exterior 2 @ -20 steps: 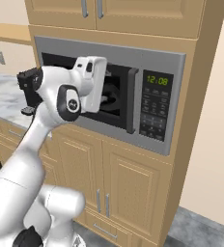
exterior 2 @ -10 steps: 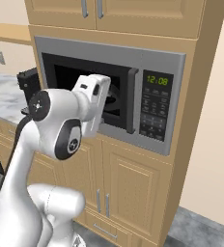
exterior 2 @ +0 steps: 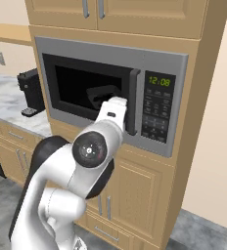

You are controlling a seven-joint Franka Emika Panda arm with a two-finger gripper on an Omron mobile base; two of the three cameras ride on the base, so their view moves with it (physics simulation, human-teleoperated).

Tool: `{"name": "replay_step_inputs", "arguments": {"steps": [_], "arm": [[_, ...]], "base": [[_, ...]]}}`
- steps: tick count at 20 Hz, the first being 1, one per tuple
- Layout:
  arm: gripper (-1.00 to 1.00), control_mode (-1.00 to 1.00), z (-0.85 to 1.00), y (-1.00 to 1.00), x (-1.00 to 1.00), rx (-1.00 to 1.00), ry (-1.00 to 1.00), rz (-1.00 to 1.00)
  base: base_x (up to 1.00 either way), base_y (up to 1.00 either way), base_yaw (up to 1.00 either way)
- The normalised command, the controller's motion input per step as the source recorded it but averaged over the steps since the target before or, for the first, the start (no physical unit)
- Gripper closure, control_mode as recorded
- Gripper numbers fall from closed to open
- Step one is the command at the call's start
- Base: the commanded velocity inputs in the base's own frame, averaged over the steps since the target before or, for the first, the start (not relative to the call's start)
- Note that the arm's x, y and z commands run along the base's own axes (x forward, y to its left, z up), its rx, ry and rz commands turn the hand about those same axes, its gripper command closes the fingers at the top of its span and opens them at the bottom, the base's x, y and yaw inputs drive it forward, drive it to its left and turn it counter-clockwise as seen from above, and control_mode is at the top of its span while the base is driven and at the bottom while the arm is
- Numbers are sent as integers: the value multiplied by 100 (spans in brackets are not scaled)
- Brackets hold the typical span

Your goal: Place the tupperware containing the steak and sweet potato meal in the microwave. Close the microwave door and press the start button to reheat the meal.

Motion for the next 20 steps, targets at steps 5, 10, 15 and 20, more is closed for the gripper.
{"name": "replay_step_inputs", "arguments": {"steps": [5,10,15,20], "arm": [[100,-100,-6,-2,-23,0,0,25],[100,-100,-10,0,-13,0,0,15],[100,-100,-17,-4,2,0,-5,1],[100,-100,-18,-31,19,0,-7,0]], "base": [[0,0,0],[0,0,0],[0,0,0],[0,0,0]]}}
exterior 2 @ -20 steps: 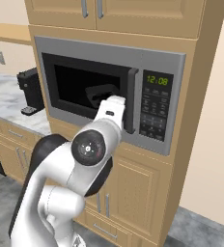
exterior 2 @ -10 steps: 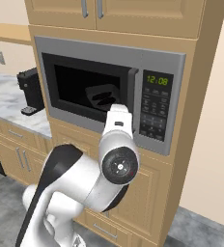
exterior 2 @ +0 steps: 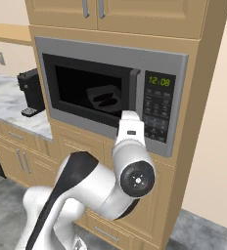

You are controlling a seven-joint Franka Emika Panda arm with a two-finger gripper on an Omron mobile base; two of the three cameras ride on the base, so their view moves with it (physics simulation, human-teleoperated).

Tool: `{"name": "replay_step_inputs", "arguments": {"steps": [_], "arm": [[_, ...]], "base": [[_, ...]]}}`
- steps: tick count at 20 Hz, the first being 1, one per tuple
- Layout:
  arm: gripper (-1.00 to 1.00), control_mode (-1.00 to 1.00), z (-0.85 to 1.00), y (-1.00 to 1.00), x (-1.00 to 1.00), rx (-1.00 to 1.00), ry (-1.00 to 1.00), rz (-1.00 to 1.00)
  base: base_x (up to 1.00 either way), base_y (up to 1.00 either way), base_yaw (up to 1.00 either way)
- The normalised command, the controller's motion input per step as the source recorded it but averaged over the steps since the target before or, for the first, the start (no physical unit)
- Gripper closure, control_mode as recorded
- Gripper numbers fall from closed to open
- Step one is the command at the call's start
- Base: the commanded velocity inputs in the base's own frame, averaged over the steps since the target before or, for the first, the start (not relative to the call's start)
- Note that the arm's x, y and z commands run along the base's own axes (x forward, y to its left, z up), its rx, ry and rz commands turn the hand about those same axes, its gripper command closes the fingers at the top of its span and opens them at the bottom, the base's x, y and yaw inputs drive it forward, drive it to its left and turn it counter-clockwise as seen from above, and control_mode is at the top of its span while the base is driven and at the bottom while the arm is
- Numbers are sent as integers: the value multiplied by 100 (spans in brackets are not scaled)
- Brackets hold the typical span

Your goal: Place the tupperware containing the steak and sweet potato meal in the microwave. Close the microwave door and press the start button to reheat the meal.

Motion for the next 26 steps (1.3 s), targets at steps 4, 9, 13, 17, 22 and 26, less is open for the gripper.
{"name": "replay_step_inputs", "arguments": {"steps": [4,9,13,17,22,26], "arm": [[100,-100,-20,-38,13,0,-6,0],[100,-100,-21,-36,21,0,-3,0],[100,-100,-24,-19,24,0,0,-1],[100,-100,-25,-2,34,0,0,-5],[100,-100,-19,0,33,0,0,-7],[100,-100,-15,0,30,0,0,-6]], "base": [[0,0,0],[0,0,0],[0,0,0],[0,0,0],[0,0,0],[0,0,0]]}}
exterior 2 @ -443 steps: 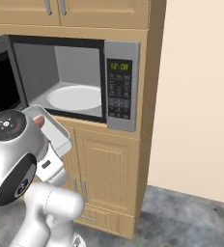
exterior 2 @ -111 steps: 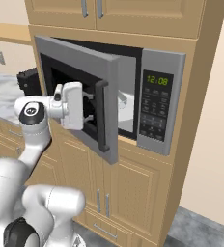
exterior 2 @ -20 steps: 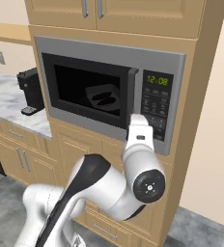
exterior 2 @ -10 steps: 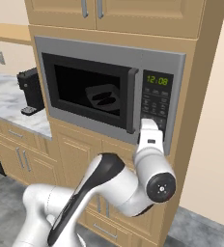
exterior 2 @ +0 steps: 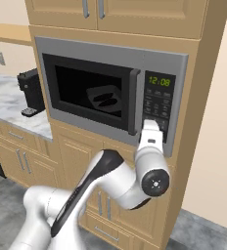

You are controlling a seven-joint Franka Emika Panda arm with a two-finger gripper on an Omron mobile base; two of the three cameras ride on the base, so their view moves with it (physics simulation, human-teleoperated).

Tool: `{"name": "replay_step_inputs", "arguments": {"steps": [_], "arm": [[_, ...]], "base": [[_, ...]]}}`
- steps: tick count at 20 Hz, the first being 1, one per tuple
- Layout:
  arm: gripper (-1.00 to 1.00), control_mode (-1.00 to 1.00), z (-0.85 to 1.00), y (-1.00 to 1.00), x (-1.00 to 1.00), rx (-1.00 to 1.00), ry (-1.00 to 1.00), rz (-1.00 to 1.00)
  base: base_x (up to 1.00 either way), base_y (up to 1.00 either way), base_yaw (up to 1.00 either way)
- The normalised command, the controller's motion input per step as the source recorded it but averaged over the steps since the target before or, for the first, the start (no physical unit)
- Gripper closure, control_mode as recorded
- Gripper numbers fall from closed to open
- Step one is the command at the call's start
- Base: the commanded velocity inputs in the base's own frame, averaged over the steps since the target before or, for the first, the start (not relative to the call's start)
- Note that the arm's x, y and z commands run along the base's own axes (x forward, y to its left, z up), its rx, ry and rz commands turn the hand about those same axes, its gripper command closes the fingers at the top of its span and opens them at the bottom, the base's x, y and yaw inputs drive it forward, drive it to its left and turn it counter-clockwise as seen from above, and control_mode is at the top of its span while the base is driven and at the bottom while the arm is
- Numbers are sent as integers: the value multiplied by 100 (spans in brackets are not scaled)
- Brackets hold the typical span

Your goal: Place the tupperware containing the steak and sweet potato meal in the microwave. Close the microwave door and press the start button to reheat the meal.

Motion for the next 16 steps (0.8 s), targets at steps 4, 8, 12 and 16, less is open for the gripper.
{"name": "replay_step_inputs", "arguments": {"steps": [4,8,12,16], "arm": [[100,-100,-14,0,29,0,0,-4],[100,-100,-13,-1,28,0,-1,-4],[100,-100,-11,-11,24,0,0,-2],[100,-100,-10,-11,20,0,0,0]], "base": [[0,0,0],[0,0,0],[0,0,0],[0,0,0]]}}
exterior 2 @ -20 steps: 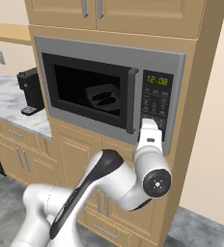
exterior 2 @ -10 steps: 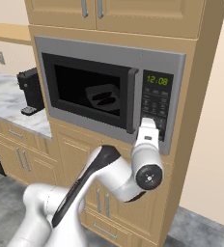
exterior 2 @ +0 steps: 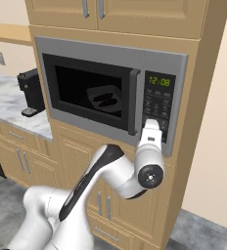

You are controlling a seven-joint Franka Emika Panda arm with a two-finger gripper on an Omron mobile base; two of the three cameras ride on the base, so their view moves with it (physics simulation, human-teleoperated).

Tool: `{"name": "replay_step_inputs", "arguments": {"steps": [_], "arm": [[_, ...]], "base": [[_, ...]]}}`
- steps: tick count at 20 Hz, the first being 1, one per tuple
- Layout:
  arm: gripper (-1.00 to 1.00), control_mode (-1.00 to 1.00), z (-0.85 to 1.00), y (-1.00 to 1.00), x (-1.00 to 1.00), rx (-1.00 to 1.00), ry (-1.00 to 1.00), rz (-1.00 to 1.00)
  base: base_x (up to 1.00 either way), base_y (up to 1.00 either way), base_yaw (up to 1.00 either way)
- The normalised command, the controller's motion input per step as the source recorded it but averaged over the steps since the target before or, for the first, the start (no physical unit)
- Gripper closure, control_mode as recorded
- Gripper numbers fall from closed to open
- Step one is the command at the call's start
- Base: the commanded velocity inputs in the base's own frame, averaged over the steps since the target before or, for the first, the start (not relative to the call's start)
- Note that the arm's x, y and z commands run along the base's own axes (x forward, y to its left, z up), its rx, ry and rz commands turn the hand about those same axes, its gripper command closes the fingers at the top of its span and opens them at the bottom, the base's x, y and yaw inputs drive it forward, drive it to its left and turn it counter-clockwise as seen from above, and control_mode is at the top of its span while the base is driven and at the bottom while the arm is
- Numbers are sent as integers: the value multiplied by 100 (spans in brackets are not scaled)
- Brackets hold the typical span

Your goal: Place the tupperware containing the steak and sweet potato meal in the microwave. Close the microwave door and press the start button to reheat the meal.

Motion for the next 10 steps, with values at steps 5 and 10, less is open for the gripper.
{"name": "replay_step_inputs", "arguments": {"steps": [5,10], "arm": [[100,-100,-8,-12,21,0,0,0],[100,-100,-8,-25,14,0,0,0]], "base": [[0,0,0],[0,0,0]]}}
